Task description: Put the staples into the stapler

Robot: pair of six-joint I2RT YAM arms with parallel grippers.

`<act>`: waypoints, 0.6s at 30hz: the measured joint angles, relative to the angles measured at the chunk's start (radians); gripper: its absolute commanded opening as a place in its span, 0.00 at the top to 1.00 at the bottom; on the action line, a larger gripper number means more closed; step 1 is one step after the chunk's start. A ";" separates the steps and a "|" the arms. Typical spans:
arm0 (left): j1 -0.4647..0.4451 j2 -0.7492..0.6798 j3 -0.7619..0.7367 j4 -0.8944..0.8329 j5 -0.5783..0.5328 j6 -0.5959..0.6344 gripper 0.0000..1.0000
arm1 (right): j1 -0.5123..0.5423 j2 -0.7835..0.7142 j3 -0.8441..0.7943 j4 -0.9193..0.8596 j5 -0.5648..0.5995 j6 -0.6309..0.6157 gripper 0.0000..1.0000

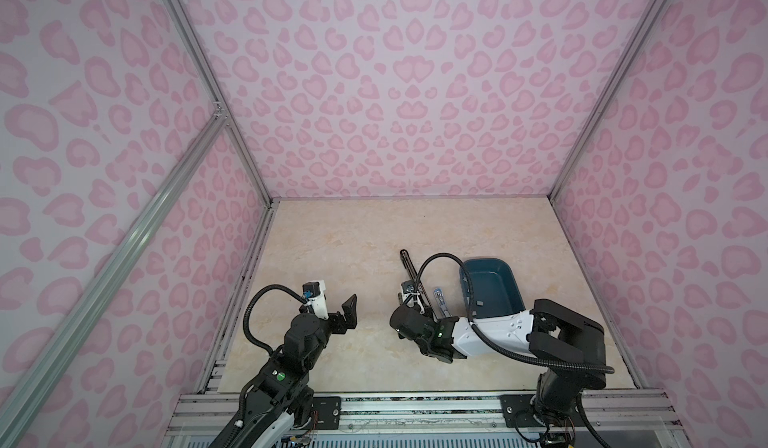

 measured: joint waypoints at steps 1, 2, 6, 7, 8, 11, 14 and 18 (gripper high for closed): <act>0.000 -0.003 -0.001 0.000 0.000 0.000 0.02 | 0.000 0.002 0.000 0.000 -0.001 0.003 0.94; 0.000 -0.004 -0.001 0.000 0.000 0.000 0.02 | 0.000 0.005 0.000 0.000 -0.002 0.007 0.94; -0.001 -0.003 -0.003 -0.001 0.000 0.000 0.02 | 0.002 0.016 0.000 -0.002 -0.008 0.014 0.95; -0.001 -0.002 -0.003 -0.001 0.000 0.000 0.02 | 0.002 0.017 0.000 -0.002 -0.010 0.016 0.94; -0.001 -0.001 -0.003 -0.001 0.000 0.000 0.03 | 0.002 0.018 0.000 -0.001 -0.012 0.019 0.94; -0.001 0.005 -0.003 -0.001 0.000 0.000 0.02 | 0.003 0.020 0.000 -0.001 -0.013 0.025 0.95; -0.001 0.005 -0.003 -0.001 0.000 0.000 0.02 | 0.005 0.020 0.000 -0.003 -0.018 0.031 0.95; -0.001 0.005 -0.003 -0.001 0.001 0.000 0.02 | 0.006 0.022 0.000 -0.003 -0.019 0.032 0.95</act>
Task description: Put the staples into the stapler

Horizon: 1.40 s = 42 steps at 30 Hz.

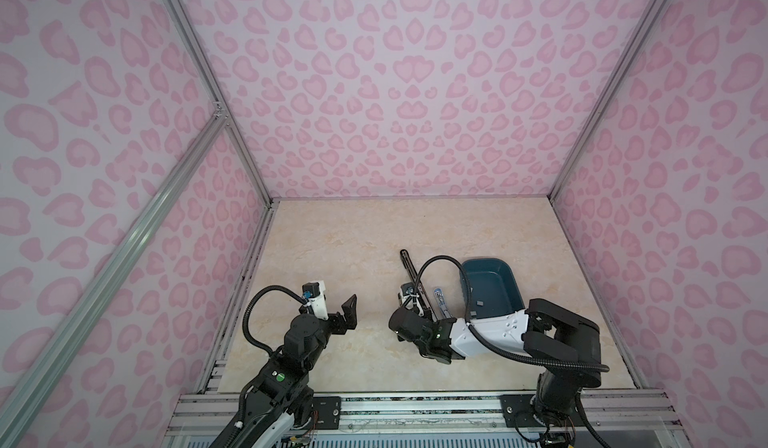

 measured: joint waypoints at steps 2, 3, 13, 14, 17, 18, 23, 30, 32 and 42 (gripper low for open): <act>0.000 -0.001 0.000 0.000 0.001 0.000 0.02 | 0.000 0.003 0.000 -0.003 0.000 0.000 0.95; 0.000 -0.001 0.000 0.000 0.002 0.000 0.02 | 0.000 0.004 0.001 -0.005 0.000 0.000 0.95; 0.000 -0.007 0.000 0.000 0.003 0.000 0.02 | 0.000 0.004 0.005 -0.011 0.011 0.000 0.95; 0.000 -0.008 0.000 0.001 0.002 0.000 0.03 | 0.000 0.004 0.006 -0.013 0.013 0.000 0.95; 0.000 -0.010 -0.002 0.000 0.003 0.000 0.02 | 0.000 0.004 0.006 -0.016 0.017 0.000 0.95; 0.000 -0.012 -0.002 0.000 0.003 0.000 0.02 | 0.000 0.004 0.007 -0.019 0.019 0.000 0.95; 0.000 -0.014 -0.002 0.001 0.003 0.000 0.02 | 0.000 0.015 0.015 -0.021 0.019 0.000 0.95; 0.000 -0.014 -0.003 0.001 0.003 0.000 0.02 | 0.000 0.032 0.018 -0.023 0.018 0.004 0.95; -0.001 -0.015 -0.003 0.001 0.006 0.000 0.02 | 0.001 0.032 0.018 -0.023 0.018 0.008 0.95; -0.001 -0.020 -0.004 0.001 0.010 0.000 0.03 | 0.011 0.018 0.011 -0.027 0.019 0.018 0.95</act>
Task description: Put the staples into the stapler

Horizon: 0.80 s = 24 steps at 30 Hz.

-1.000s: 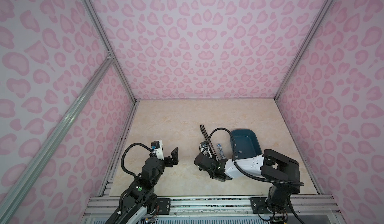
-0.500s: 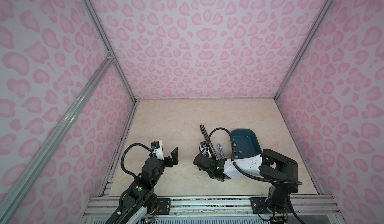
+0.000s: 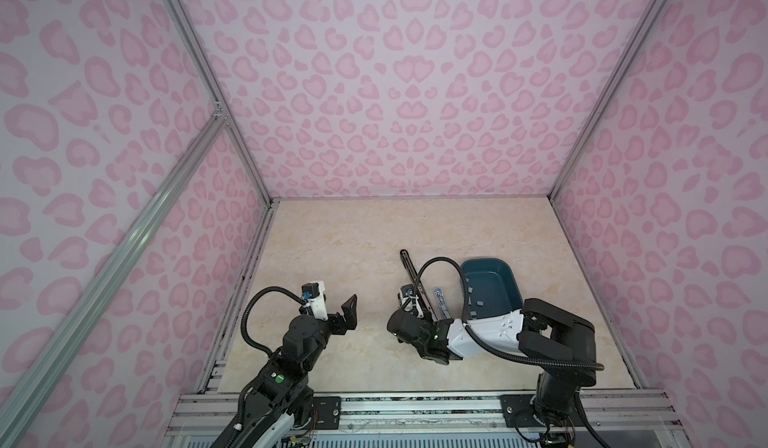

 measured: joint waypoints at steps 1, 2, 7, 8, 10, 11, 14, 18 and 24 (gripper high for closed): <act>0.000 0.000 0.000 0.000 0.000 0.000 0.02 | 0.002 -0.003 0.001 0.000 0.001 0.000 0.95; 0.000 0.000 0.000 0.000 0.000 0.000 0.02 | 0.004 -0.005 0.003 -0.002 0.003 -0.001 0.95; 0.000 -0.001 0.000 0.000 0.000 0.000 0.02 | 0.008 -0.009 0.007 -0.009 0.008 -0.004 0.95; 0.000 -0.002 0.000 0.000 0.000 0.000 0.02 | 0.008 -0.009 0.008 -0.014 0.011 -0.004 0.95; 0.000 -0.004 -0.001 0.000 0.000 0.001 0.02 | 0.008 -0.006 0.010 -0.021 0.013 -0.004 0.95; 0.000 -0.006 -0.001 0.000 0.000 0.001 0.02 | 0.008 -0.006 0.010 -0.023 0.018 -0.004 0.95; 0.000 -0.006 -0.001 0.000 0.000 0.001 0.02 | 0.008 -0.006 0.010 -0.024 0.026 -0.004 0.95; 0.000 -0.006 -0.001 0.000 0.001 0.001 0.02 | 0.008 -0.006 0.010 -0.026 0.027 -0.005 0.95; 0.000 -0.006 -0.001 0.000 0.001 0.001 0.02 | 0.008 -0.006 0.013 -0.031 0.027 -0.016 0.95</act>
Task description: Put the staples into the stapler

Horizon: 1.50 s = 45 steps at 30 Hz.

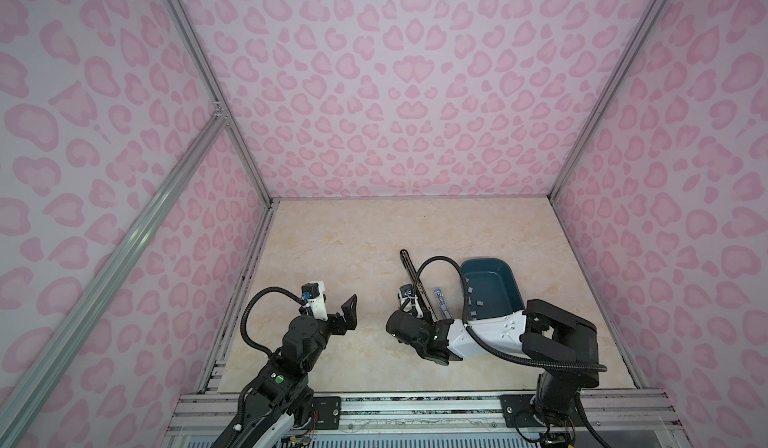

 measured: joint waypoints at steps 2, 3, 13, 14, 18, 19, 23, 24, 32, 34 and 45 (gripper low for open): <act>0.000 0.000 0.000 0.000 0.000 0.000 0.02 | 0.000 0.002 0.002 0.001 0.002 0.000 0.95; 0.000 0.000 0.000 0.000 0.000 0.000 0.02 | 0.000 0.002 0.002 0.000 0.002 0.000 0.95; -0.002 0.000 -0.002 0.000 0.007 0.000 0.02 | 0.000 0.005 0.002 -0.011 0.006 -0.002 0.95; -0.002 0.000 -0.002 0.000 0.007 0.000 0.02 | 0.000 0.006 0.002 -0.013 0.006 -0.002 0.95; -0.002 0.000 -0.002 0.000 0.007 0.000 0.02 | 0.000 0.006 0.002 -0.013 0.006 -0.002 0.95; -0.002 0.000 -0.002 0.000 0.007 0.000 0.02 | 0.000 0.006 0.002 -0.013 0.006 -0.002 0.95; -0.002 0.000 -0.003 0.000 0.007 0.000 0.02 | 0.000 0.009 0.002 -0.013 0.005 0.000 0.95; -0.002 0.000 -0.003 0.000 0.007 0.000 0.02 | 0.000 0.009 0.002 -0.014 0.005 0.000 0.95; -0.002 0.000 -0.003 0.000 0.007 0.000 0.03 | 0.000 0.007 0.002 -0.014 0.006 0.000 0.95; -0.002 0.000 -0.003 0.000 0.007 0.000 0.02 | 0.001 0.003 0.002 -0.013 0.006 -0.002 0.95; -0.002 -0.002 -0.003 0.000 0.007 0.000 0.02 | 0.002 0.010 0.004 -0.014 0.006 -0.002 0.95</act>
